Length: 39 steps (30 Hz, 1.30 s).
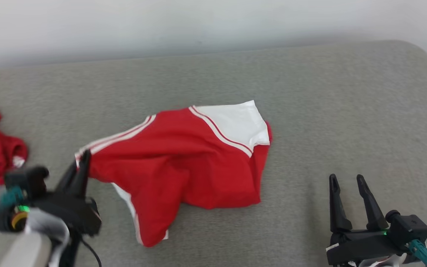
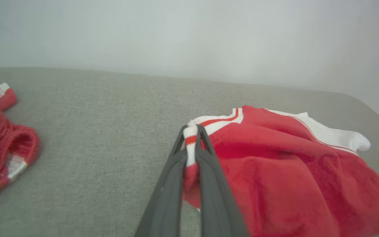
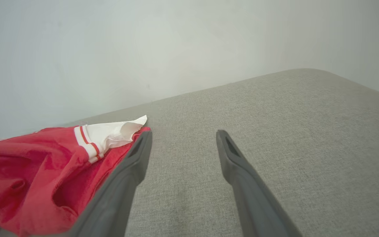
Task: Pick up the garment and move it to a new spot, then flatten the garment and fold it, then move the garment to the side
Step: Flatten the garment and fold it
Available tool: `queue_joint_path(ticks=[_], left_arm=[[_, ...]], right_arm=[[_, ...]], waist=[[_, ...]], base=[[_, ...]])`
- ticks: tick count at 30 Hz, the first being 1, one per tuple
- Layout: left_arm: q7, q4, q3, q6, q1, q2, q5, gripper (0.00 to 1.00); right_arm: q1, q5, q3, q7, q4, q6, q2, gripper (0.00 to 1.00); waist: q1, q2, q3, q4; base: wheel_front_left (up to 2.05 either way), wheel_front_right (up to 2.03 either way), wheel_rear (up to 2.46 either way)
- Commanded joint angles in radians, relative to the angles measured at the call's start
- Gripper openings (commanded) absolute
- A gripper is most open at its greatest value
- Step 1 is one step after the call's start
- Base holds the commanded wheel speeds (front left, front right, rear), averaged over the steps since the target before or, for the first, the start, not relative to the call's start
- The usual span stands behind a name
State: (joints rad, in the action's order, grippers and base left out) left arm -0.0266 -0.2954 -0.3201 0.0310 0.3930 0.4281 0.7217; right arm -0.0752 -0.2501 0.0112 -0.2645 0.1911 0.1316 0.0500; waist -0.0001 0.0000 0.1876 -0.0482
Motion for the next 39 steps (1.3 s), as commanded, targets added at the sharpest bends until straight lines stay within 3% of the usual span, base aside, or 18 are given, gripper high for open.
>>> queue_joint_path(ticks=[1, 8, 19, 20, 21, 28, 39], left_arm=[[-0.016, 0.017, 0.003, -0.012, -0.033, -0.009, -0.009, 0.00], [-0.070, 0.074, 0.006, -0.066, -0.214, -0.058, 0.028, 0.00], [-0.155, -0.091, -0.020, -0.024, -0.199, -0.089, 0.007, 0.00], [-0.168, -0.099, -0.021, -0.024, -0.192, -0.089, -0.002, 0.42], [-0.182, -0.104, -0.022, -0.021, -0.183, -0.092, -0.011, 1.00], [-0.238, -0.056, 0.040, -0.005, -0.187, -0.127, -0.107, 1.00], [-0.237, 0.112, 0.253, 0.042, -0.354, -0.286, -0.411, 1.00]], right_arm=[[0.013, 0.008, 0.003, -0.002, -0.001, -0.002, 0.001, 1.00], [0.015, 0.026, -0.002, -0.002, 0.004, -0.002, 0.001, 1.00], [0.026, 0.041, -0.014, -0.002, 0.020, -0.002, 0.001, 1.00], [0.029, 0.042, -0.014, -0.002, 0.020, -0.002, 0.001, 1.00], [0.034, 0.042, -0.013, -0.002, 0.022, -0.002, 0.001, 1.00], [0.049, 0.039, -0.019, -0.002, 0.023, -0.002, 0.001, 1.00], [0.040, 0.049, -0.014, -0.002, 0.045, -0.002, 0.001, 1.00]], waist=[[0.0001, 0.0000, -0.017, 0.055], [0.0001, 0.0000, -0.023, 0.105], [0.0001, 0.0000, -0.053, 0.108], [0.0001, 0.0000, -0.057, 0.109], [0.0001, 0.0000, -0.061, 0.111], [0.0001, 0.0000, -0.089, 0.132], [0.0001, 0.0000, -0.100, 0.172]], base=[[0.00, 0.00, 0.00], [0.00, 0.00, 0.00], [0.00, 0.00, 0.00], [0.00, 0.00, 0.00], [0.00, 0.00, 0.00], [0.00, 0.00, 0.00], [0.00, 0.00, 0.00]])
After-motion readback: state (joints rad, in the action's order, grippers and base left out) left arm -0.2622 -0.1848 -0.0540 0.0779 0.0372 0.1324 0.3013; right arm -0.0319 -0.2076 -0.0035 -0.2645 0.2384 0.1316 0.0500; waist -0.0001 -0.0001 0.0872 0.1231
